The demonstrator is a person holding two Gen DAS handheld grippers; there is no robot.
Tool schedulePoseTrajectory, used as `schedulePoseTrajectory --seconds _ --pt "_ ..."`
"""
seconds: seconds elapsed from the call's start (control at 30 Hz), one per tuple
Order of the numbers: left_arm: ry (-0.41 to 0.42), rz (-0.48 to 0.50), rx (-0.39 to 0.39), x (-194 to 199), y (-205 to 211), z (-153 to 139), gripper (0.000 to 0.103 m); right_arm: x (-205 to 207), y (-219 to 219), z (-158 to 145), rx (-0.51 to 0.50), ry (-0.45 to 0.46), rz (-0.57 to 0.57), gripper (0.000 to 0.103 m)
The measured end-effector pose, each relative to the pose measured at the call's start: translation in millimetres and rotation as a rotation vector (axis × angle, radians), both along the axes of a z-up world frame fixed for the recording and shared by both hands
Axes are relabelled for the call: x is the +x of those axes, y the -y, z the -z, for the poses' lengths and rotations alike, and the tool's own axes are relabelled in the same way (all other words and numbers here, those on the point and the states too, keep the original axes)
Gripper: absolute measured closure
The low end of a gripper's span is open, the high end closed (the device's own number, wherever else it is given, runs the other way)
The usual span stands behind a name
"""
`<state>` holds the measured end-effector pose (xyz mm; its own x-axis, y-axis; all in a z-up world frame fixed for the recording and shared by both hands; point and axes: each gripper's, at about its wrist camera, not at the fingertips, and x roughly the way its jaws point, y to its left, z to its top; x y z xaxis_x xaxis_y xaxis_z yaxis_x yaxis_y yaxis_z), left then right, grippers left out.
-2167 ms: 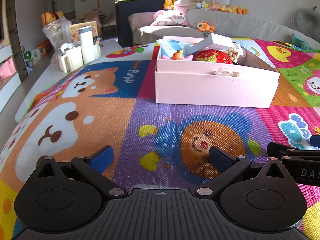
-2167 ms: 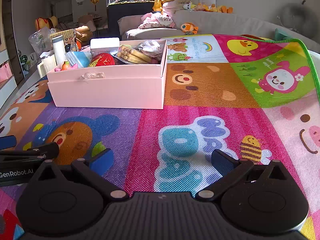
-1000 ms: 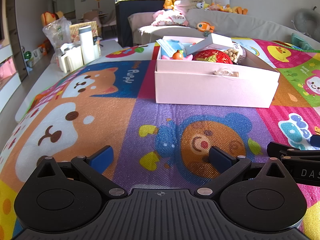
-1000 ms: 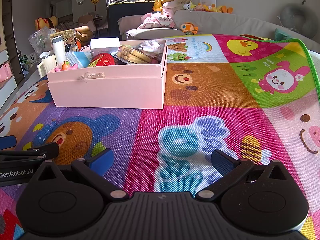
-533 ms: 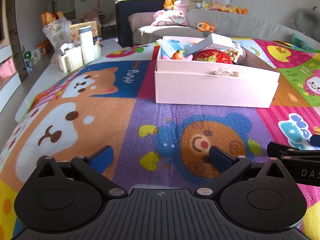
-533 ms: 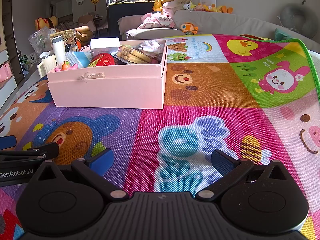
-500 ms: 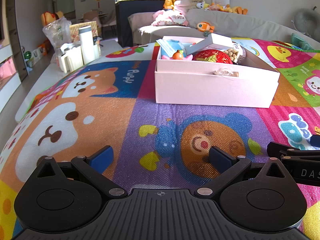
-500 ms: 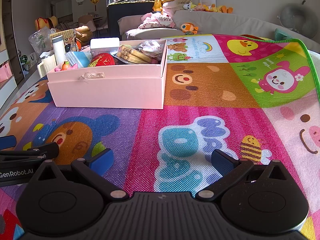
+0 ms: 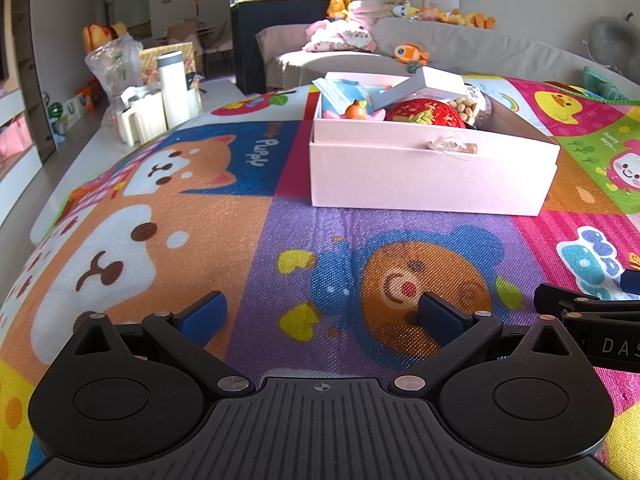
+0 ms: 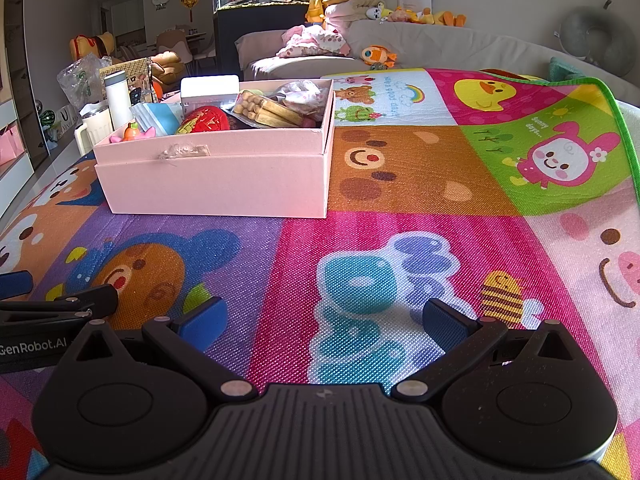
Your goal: Organize objects
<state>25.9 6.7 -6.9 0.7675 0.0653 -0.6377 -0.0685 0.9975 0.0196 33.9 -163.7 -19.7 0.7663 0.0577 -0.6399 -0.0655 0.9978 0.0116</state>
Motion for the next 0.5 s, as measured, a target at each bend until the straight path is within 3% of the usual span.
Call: schedulePoseTrajectory --seconds 0.5 --pt "0.0 -0.002 0.007 -0.3 0.6 0.4 0.0 0.0 -0.1 0.0 0.0 0.0 0.0 0.0"
